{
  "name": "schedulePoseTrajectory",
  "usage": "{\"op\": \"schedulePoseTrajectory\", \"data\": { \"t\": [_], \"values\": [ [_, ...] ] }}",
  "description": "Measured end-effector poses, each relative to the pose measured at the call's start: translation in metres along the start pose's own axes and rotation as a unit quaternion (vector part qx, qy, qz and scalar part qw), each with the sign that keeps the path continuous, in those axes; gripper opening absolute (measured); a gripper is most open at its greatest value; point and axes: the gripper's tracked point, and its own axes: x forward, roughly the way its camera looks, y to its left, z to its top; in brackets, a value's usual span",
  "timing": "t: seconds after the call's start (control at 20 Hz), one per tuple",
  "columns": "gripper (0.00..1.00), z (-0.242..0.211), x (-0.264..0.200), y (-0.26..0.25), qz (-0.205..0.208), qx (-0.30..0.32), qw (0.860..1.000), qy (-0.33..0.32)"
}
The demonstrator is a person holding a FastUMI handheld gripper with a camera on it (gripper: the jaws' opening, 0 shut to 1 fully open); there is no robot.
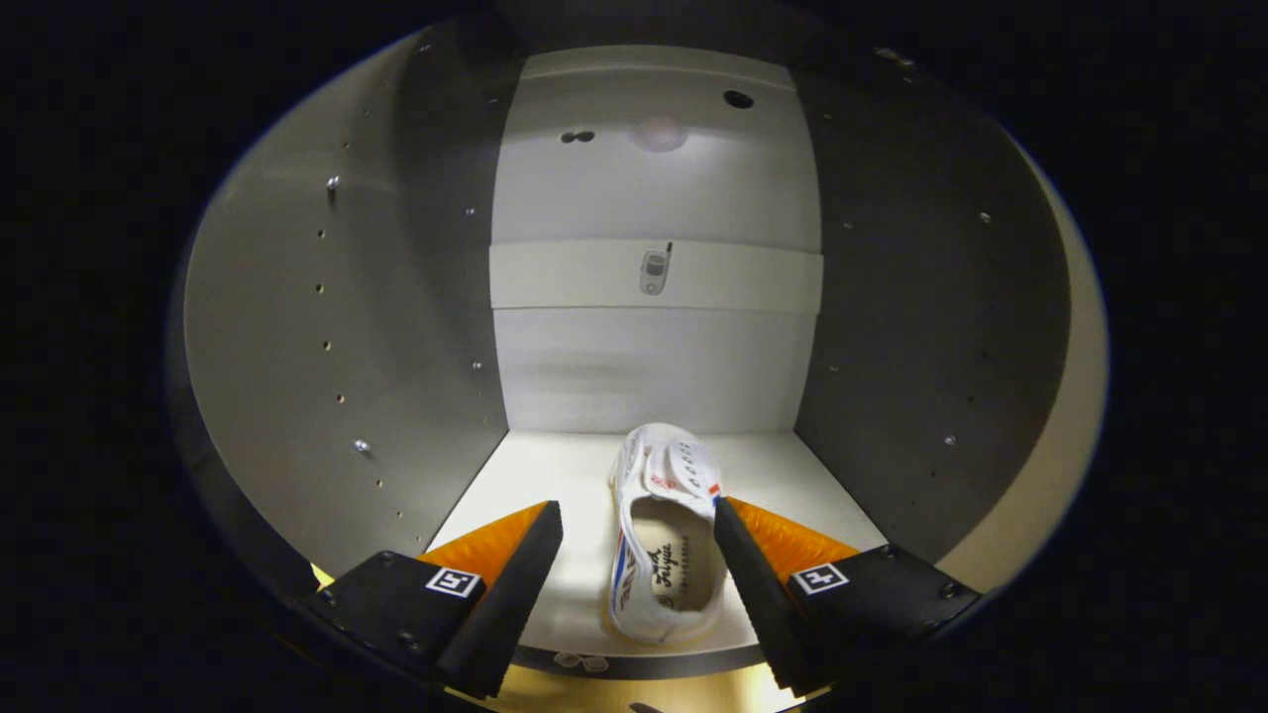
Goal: Open the shoe cabinet door, grab the shoes and put them into the shoe cabinet, then close the shoe cabinet door.
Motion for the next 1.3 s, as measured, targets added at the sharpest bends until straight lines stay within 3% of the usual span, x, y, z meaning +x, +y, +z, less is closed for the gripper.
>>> {"op": "schedulePoseTrajectory", "data": {
  "t": [0.3, 0.8, 1.0, 1.3],
  "values": [
    [0.98, 0.025, -0.090, -0.005, -0.015, 0.003, 0.998, -0.054],
    [0.98, 0.054, -0.293, -0.017, -0.008, 0.027, 0.991, -0.128],
    [0.98, 0.063, -0.375, -0.055, -0.025, 0.034, 0.986, -0.161],
    [0.97, 0.060, -0.459, -0.156, -0.083, 0.033, 0.979, -0.183]
  ]
}}
